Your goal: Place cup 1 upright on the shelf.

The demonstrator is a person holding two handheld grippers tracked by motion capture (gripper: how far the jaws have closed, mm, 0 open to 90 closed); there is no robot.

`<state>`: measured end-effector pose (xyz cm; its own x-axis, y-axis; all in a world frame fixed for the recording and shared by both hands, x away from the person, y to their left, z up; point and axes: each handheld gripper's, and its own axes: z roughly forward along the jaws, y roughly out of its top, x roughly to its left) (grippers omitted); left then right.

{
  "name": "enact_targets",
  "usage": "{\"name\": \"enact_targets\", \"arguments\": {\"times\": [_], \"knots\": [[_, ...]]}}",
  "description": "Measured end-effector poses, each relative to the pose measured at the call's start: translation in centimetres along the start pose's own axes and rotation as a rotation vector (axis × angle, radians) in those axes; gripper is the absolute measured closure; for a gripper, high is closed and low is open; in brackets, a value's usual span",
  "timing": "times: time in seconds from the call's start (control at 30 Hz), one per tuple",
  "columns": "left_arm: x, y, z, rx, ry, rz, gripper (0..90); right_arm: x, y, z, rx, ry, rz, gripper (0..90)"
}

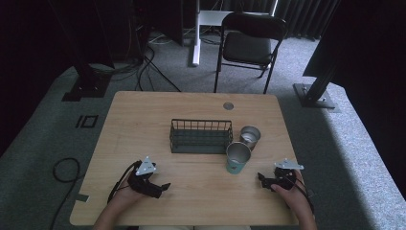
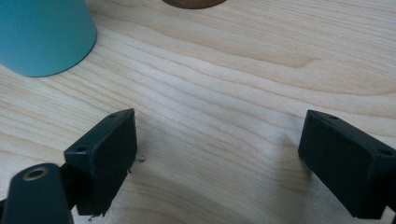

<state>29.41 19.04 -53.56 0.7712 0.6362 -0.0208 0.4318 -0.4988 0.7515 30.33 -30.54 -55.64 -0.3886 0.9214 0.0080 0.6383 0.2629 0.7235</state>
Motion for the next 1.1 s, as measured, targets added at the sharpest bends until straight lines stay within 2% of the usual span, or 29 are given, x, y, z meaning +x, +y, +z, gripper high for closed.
{"name": "enact_targets", "arguments": {"times": [0.57, 0.83, 1.1], "knots": [[-1.6, 2.9, 1.9, -0.031, -0.066, 0.06, 0.6, 0.0, 0.0, 0.0, -0.001, 0.0, 0.0, 11.2], [-2.2, 3.4, 2.9, -0.027, -0.093, 0.074, 0.6, 0.0, 0.0, 0.0, 0.0, 0.0, 0.0, 11.2], [-2.8, 4.3, 3.8, -0.043, -0.12, 0.08, 0.7, 0.0, 0.0, 0.0, 0.0, 0.0, 0.0, 11.2]]}}
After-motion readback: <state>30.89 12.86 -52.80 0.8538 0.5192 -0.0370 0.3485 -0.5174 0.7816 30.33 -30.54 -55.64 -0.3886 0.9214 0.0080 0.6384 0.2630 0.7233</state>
